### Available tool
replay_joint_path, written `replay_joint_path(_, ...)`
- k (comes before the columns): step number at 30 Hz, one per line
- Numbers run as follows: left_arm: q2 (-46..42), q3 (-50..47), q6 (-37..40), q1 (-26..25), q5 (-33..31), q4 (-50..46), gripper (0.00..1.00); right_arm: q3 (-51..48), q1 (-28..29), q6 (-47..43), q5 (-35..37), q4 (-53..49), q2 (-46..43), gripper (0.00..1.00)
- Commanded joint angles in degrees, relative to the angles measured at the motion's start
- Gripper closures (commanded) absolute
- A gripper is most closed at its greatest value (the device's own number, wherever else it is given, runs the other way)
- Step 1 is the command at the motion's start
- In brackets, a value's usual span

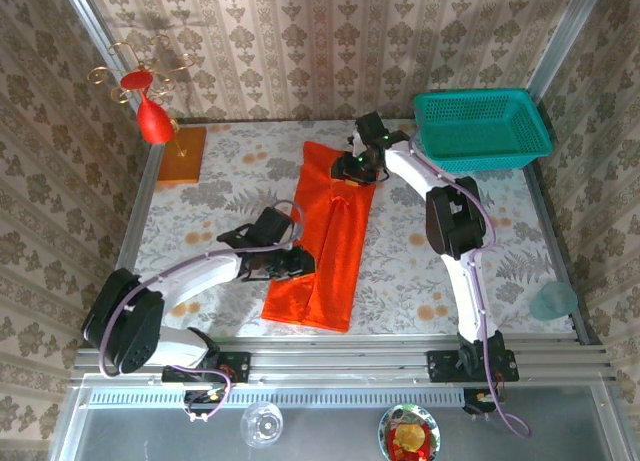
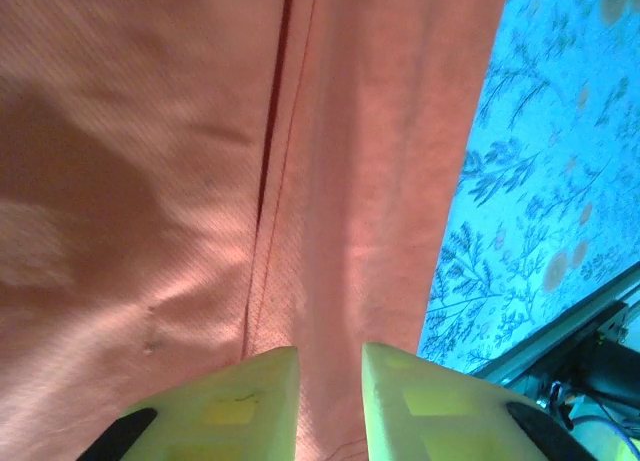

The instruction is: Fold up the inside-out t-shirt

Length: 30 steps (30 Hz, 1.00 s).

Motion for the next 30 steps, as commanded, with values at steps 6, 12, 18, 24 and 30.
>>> replay_joint_path(6, 2.8, -2.1, 10.2, 5.1, 2.0, -10.2, 0.90, -4.3, 1.6, 9.4, -10.8, 6.4, 1.2, 0.51)
replay_joint_path(12, 8.3, -5.2, 7.7, 1.3, 5.0, -2.7, 0.92, -1.2, 0.3, 9.4, -8.2, 5.5, 7.0, 0.52)
replay_joint_path(18, 13.5, -4.4, 1.2, -5.3, 5.5, 6.0, 0.92, 5.9, -1.4, 7.2, -7.0, 4.5, 12.7, 0.52)
replay_joint_path(24, 13.9, 0.1, 0.3, -8.7, 3.8, 4.6, 0.89, 12.5, -1.9, 4.8, -9.5, 0.6, 13.6, 0.53)
replay_joint_path(30, 6.8, 2.1, 1.0, -8.0, -0.6, -0.9, 0.84, 5.5, -0.5, 3.5, -6.5, -1.8, 2.3, 0.53)
